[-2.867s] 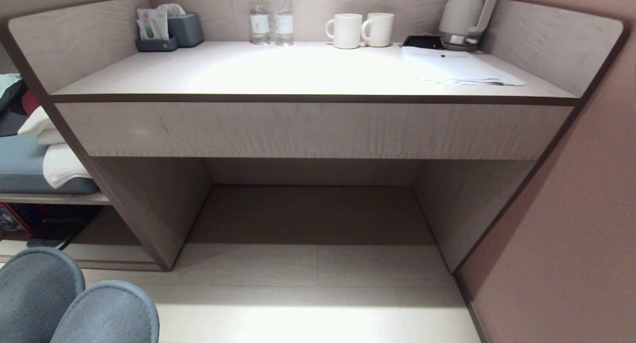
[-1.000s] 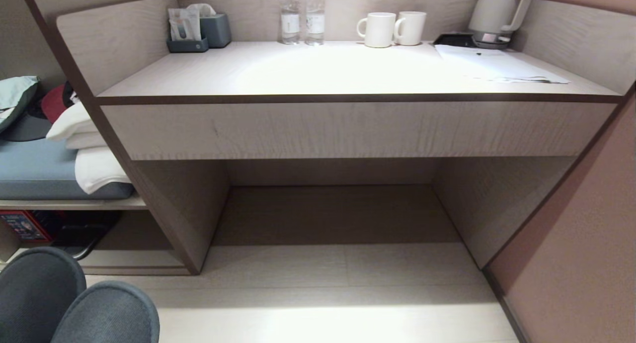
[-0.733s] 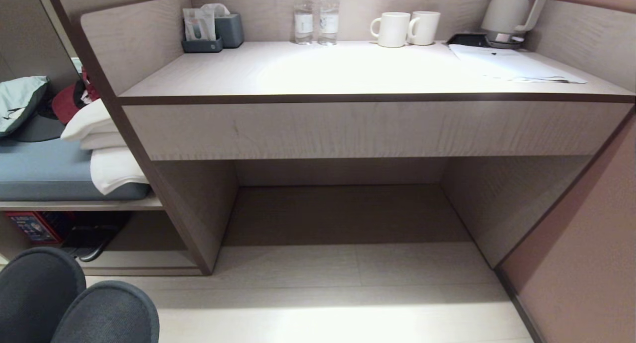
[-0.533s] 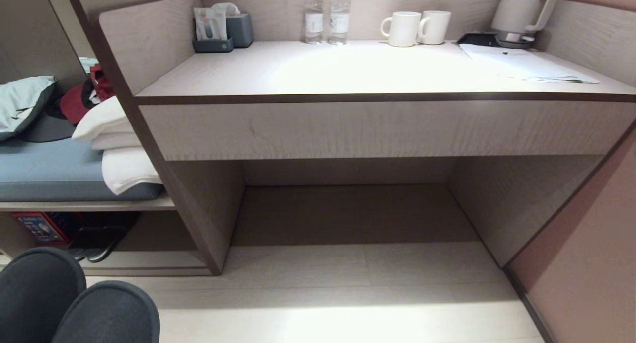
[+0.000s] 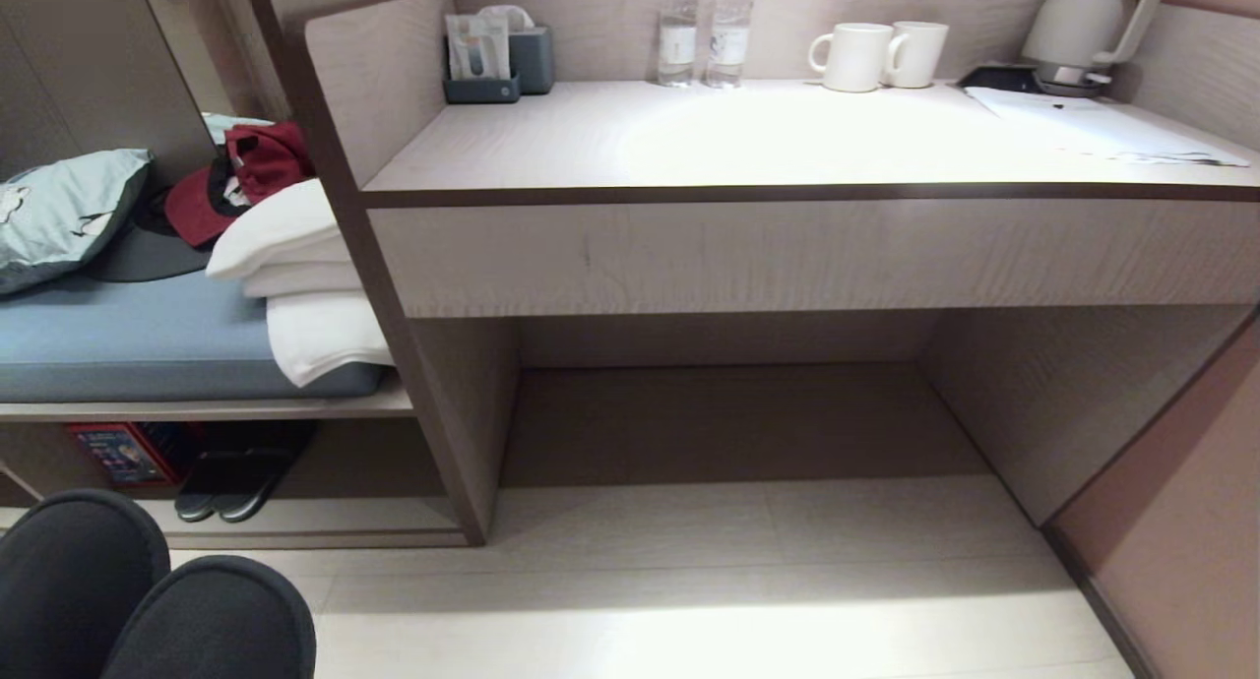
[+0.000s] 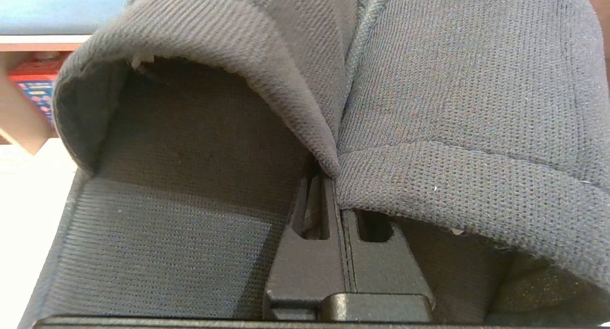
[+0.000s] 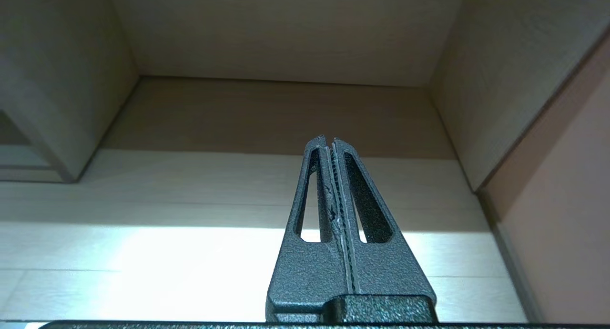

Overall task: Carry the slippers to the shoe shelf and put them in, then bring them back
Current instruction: Place the slippers into the shoe cabinet

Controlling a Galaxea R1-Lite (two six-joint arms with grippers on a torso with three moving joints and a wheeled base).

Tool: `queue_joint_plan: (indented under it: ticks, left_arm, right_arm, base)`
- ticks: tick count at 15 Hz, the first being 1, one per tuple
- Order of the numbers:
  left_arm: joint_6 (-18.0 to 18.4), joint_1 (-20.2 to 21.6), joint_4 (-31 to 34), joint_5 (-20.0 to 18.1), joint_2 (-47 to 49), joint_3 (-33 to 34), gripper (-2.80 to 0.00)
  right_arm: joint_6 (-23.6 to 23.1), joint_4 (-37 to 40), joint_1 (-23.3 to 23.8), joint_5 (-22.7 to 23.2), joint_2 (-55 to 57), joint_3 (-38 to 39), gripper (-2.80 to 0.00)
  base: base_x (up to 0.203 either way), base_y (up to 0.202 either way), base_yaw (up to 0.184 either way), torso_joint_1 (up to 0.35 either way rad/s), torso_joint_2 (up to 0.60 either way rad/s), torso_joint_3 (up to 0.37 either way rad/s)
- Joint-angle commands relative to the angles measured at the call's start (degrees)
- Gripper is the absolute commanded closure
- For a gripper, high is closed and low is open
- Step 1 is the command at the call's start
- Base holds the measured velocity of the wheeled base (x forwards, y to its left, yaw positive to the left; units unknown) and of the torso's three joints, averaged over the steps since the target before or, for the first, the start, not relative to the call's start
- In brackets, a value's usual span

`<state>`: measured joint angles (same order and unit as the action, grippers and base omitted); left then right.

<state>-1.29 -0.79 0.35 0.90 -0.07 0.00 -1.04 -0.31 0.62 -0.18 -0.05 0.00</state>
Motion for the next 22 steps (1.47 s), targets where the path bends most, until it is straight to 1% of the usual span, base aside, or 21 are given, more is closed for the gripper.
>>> queue_joint_plan:
  ticks: [1, 22]
  left_arm:
    - [0.0, 0.0, 0.0, 0.1, 0.0, 0.0, 0.00]
    - [0.0, 0.0, 0.0, 0.1, 0.0, 0.0, 0.00]
  right_arm:
    - [0.0, 0.0, 0.0, 0.0, -2.2, 2.3, 0.00]
    - [0.0, 0.0, 0.0, 0.0, -2.2, 2.3, 0.00]
  base:
    - [0.000, 0.198, -0.003, 0.001, 0.00, 0.001]
    - [0.000, 0.196, -0.002, 0.003, 0.00, 0.003]
